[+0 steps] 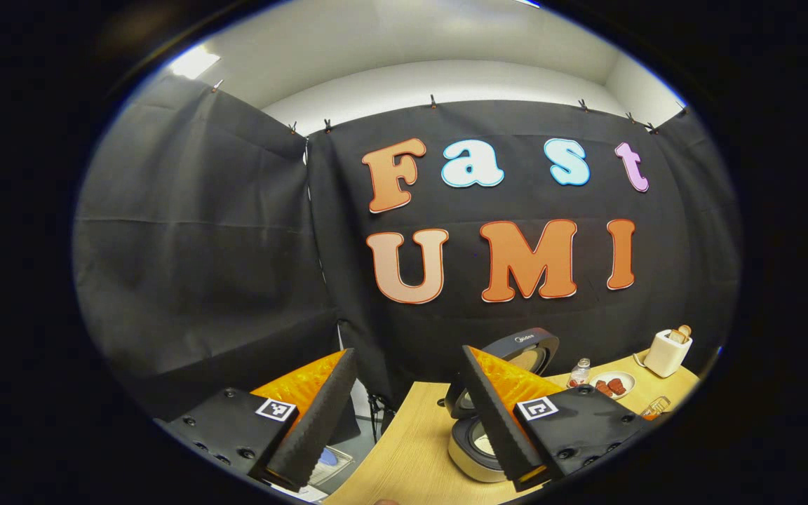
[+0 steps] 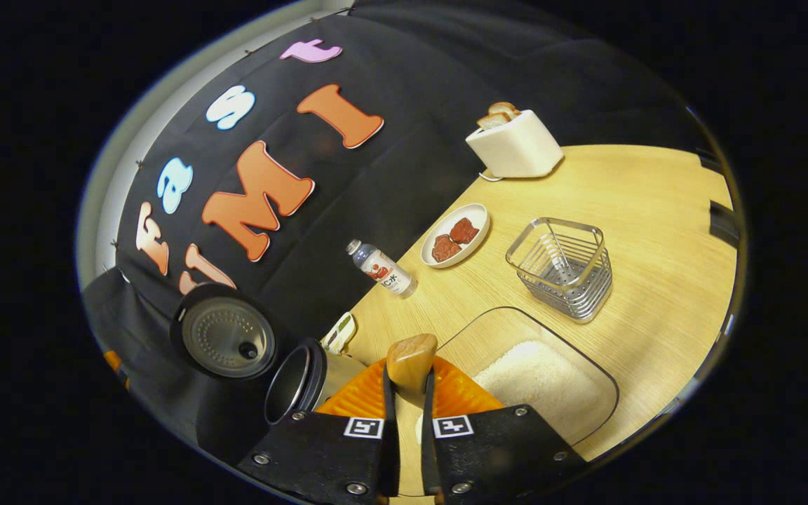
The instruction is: Close the left gripper, press the button to open the rice cooker; take a wooden spoon from the chopstick holder with the right hand, scoop a spoonful of rice and pour it into the rice cooker, then put the wooden spoon back into the chopstick holder.
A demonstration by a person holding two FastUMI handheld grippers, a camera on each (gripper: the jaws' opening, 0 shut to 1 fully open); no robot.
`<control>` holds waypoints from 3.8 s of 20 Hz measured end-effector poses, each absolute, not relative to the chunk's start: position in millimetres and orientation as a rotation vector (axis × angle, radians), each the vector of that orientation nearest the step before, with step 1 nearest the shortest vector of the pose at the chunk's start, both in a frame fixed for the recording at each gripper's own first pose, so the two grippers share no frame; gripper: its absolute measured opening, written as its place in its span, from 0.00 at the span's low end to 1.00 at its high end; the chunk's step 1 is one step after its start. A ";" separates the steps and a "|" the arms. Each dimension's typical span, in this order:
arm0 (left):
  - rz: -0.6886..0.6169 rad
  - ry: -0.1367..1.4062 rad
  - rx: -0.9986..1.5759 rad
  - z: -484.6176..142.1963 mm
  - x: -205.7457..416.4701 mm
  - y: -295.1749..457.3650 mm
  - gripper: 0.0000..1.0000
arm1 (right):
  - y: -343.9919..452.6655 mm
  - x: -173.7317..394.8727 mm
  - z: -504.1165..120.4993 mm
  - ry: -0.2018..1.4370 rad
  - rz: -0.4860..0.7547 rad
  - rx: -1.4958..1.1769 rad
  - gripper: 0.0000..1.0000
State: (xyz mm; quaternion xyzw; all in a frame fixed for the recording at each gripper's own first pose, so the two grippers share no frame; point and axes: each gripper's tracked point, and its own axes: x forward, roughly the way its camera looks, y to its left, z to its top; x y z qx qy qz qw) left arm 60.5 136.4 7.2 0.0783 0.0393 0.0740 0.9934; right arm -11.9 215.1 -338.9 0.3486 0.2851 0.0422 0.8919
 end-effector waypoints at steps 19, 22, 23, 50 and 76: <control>0.100 0.058 0.117 11.2 68.7 113.8 0.98 | 152.4 -14.8 -289.1 0.559 -0.046 1.251 0.07; 0.096 0.057 0.104 11.4 69.8 115.2 1.00 | 153.8 -14.0 -273.7 0.550 -0.044 1.271 0.11; 0.099 0.054 0.109 11.8 69.7 116.8 1.00 | 155.0 -12.0 -265.4 0.542 -0.042 1.285 0.11; 0.111 0.060 0.081 16.5 38.1 166.1 0.96 | 323.4 57.2 -128.0 0.582 0.222 1.313 0.12; 0.190 0.070 0.054 20.9 22.2 224.5 0.96 | 427.6 94.4 -107.8 0.523 0.324 0.890 0.11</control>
